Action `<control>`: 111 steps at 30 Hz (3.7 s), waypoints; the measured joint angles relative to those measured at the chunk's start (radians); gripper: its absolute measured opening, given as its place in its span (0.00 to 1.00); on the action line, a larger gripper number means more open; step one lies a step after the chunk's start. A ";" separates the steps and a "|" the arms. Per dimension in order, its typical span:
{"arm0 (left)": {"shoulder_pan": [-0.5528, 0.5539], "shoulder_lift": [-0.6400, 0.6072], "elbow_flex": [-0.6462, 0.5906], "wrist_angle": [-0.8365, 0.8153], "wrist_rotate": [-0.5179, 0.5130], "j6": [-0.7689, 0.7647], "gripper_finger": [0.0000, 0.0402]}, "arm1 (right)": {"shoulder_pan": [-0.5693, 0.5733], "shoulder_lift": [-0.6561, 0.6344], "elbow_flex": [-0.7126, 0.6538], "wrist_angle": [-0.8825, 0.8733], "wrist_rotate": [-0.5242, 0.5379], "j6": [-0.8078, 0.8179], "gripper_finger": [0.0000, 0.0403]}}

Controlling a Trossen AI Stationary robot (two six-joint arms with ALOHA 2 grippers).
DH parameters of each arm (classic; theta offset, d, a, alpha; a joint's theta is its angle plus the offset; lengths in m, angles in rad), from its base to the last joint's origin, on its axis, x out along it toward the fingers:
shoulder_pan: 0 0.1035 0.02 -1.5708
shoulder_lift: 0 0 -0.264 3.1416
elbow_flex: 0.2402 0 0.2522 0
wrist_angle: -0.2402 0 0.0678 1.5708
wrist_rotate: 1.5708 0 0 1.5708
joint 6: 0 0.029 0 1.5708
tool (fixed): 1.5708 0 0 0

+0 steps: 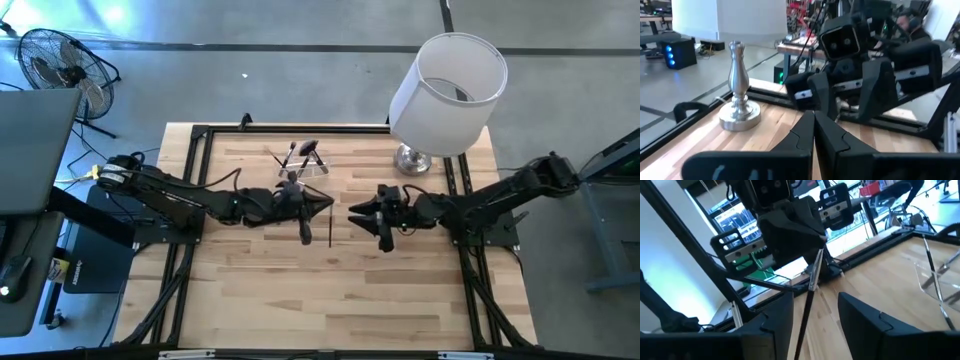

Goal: Put items in baskets/containers
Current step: Put the highlighter brush into the transparent organizer

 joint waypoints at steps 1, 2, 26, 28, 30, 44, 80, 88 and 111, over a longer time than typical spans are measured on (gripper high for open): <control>0.000 0.000 0.000 0.014 0.004 0.004 0.00 | -0.001 0.013 0.014 -0.002 -0.006 -0.008 0.37; 0.000 0.000 0.000 0.024 0.010 0.008 0.00 | -0.001 0.032 0.034 -0.001 -0.006 -0.016 0.37; 0.000 0.001 0.000 0.020 0.029 0.023 0.00 | 0.001 0.236 0.255 -0.130 0.054 -0.117 0.38; 0.000 0.001 0.000 0.020 0.030 0.023 0.00 | 0.001 0.236 0.255 -0.129 0.054 -0.122 0.37; 0.000 0.001 0.000 0.020 0.034 0.023 0.00 | 0.001 0.236 0.255 -0.129 0.054 -0.122 0.36; -0.001 0.000 0.000 0.022 0.068 0.023 0.00 | -0.025 0.235 0.254 -0.130 0.030 -0.125 0.04; 0.091 -0.461 0.000 -0.766 -0.087 -0.055 0.38 | -0.086 0.282 0.254 -0.153 0.183 -0.012 0.03; 0.186 -0.686 -0.214 -0.840 0.147 -0.086 0.38 | -0.144 0.502 0.421 -0.027 0.222 -0.079 0.03; 0.223 -0.905 -0.472 -0.798 0.309 -0.203 0.38 | -0.418 0.831 0.895 -0.414 0.282 -0.372 0.03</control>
